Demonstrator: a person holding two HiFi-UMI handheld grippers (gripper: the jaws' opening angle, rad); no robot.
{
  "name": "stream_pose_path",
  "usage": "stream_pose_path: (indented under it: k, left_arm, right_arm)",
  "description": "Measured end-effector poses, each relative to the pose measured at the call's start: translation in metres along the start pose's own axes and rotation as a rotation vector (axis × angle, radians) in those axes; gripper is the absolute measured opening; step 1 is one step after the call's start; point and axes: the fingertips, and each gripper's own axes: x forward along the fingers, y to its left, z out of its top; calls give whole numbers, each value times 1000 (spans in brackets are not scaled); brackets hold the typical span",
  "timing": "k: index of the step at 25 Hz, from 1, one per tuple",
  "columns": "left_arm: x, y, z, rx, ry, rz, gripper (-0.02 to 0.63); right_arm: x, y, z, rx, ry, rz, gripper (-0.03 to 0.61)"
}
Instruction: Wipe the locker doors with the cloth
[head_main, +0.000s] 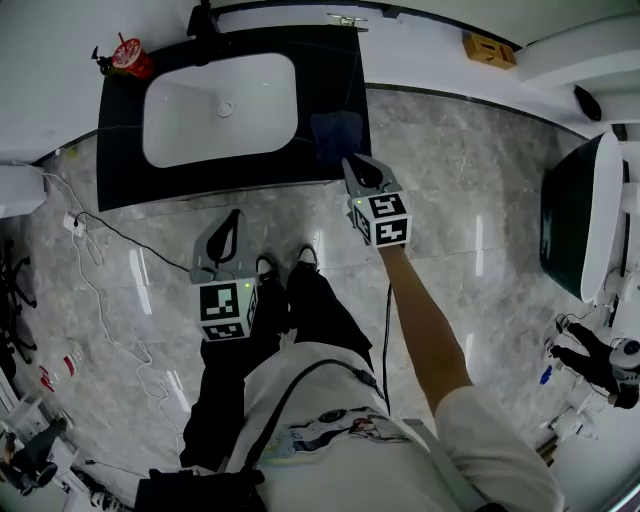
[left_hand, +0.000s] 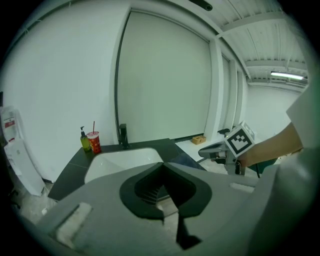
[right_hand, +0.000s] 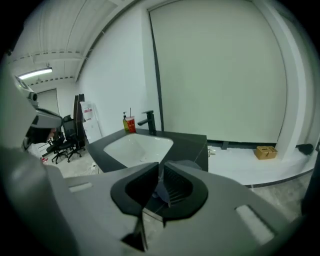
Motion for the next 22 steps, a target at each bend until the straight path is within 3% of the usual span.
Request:
stream_pose_path:
  k: [6,14,18,20,22]
  left_arm:
    - [32,5,-40,-20,95,12,2]
    - [40,1,-65,-51,148,21,2]
    - [34,2,-74,-51,167,33,2]
    - [31,3,-77,-51,171,48,2]
    - [28,0,-78,-51,171,56,2]
  right_arm:
    - [50,-39,-37,-8,134,-13,92]
    - [93,-63,-69,83,267,4,187]
    - [102,-62,-82,107,307,7,173]
    - [105,-58,-81,89,307,11,107]
    - [105,-56,-80,71,303,15,86]
